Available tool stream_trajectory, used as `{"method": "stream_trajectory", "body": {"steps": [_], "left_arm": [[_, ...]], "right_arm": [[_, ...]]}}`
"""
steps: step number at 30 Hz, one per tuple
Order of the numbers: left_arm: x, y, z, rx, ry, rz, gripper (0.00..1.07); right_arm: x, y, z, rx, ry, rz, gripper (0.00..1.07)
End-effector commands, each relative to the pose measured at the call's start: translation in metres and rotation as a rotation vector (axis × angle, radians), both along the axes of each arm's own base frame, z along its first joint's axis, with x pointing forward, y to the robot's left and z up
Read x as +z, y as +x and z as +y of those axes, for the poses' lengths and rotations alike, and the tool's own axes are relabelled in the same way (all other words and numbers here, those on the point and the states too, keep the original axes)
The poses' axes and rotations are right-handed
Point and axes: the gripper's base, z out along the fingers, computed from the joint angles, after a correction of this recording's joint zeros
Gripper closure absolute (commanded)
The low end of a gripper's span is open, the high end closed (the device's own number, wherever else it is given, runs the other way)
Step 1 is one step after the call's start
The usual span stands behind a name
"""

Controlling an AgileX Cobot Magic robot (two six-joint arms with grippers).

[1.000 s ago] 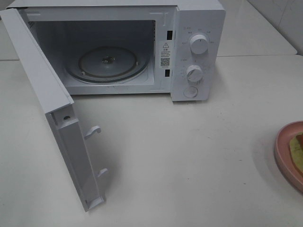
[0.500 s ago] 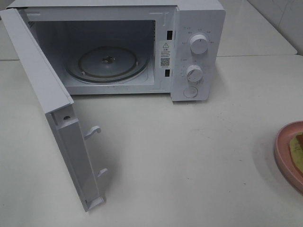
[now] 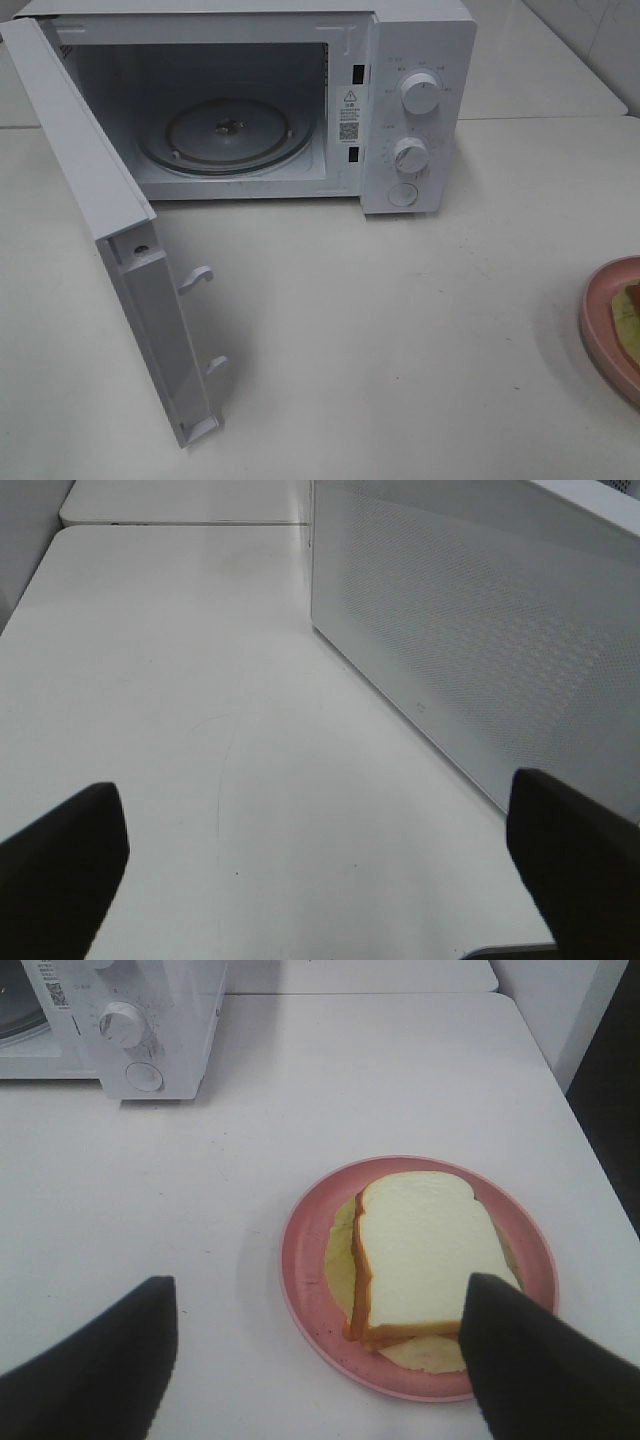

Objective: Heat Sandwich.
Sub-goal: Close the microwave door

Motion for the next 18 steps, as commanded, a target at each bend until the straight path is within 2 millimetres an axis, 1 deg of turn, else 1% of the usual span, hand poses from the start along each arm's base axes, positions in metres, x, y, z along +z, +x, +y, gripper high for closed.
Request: {"method": "stream_trajectory", "body": {"steps": [1,2,3,5,6,7,8,10,11,12,13,14,15,16,17,18], "left_arm": [[0.005,0.012,0.000,0.002,-0.018,0.036,0.13],[0.006,0.016,0.000,0.003,-0.019,0.051,0.16],[0.006,0.016,0.000,0.003,-0.019,0.051,0.16],[0.008,0.023,0.000,0.005,-0.020,0.070,0.19],[0.011,0.031,0.001,0.004,-0.015,0.057,0.21],[0.012,0.035,0.001,0.005,-0.009,0.039,0.23],[0.012,0.035,0.001,0.005,-0.009,0.039,0.23],[0.012,0.046,0.002,0.014,-0.003,0.005,0.27],[0.009,0.055,0.003,0.017,-0.001,-0.009,0.33],[0.007,0.059,0.003,0.019,0.000,-0.016,0.37],[0.007,0.059,0.003,0.019,0.000,-0.016,0.37],[0.005,0.064,0.003,0.021,-0.001,-0.022,0.41],[0.000,0.072,0.003,0.026,-0.002,-0.032,0.49],[-0.003,0.076,0.004,0.028,-0.003,-0.036,0.54],[-0.003,0.076,0.004,0.028,-0.003,-0.036,0.54],[-0.005,0.080,0.004,0.031,-0.003,-0.038,0.59]], "right_arm": [[0.000,-0.004,0.000,-0.001,-0.007,-0.043,0.31],[0.000,-0.004,0.000,-0.001,-0.007,-0.043,0.31],[0.000,-0.004,0.000,-0.001,-0.007,-0.043,0.31],[0.000,-0.004,0.000,-0.001,-0.007,-0.043,0.31],[0.000,-0.004,0.000,-0.001,-0.007,-0.043,0.31],[0.000,-0.004,0.000,-0.001,-0.007,-0.043,0.31],[0.000,-0.004,0.000,-0.001,-0.007,-0.043,0.31],[0.000,-0.004,0.000,-0.001,-0.007,-0.043,0.31],[0.000,-0.004,0.000,-0.001,-0.007,-0.043,0.31],[0.000,-0.004,0.000,-0.001,-0.007,-0.043,0.31],[0.000,-0.004,0.000,-0.001,-0.007,-0.043,0.31],[0.000,-0.004,0.000,-0.001,-0.007,-0.043,0.31],[0.000,-0.004,0.000,-0.001,-0.007,-0.043,0.31],[0.000,-0.004,0.000,-0.001,-0.007,-0.043,0.31],[0.000,-0.004,0.000,-0.001,-0.007,-0.043,0.31],[0.000,-0.004,0.000,-0.001,-0.007,-0.043,0.31]]}}
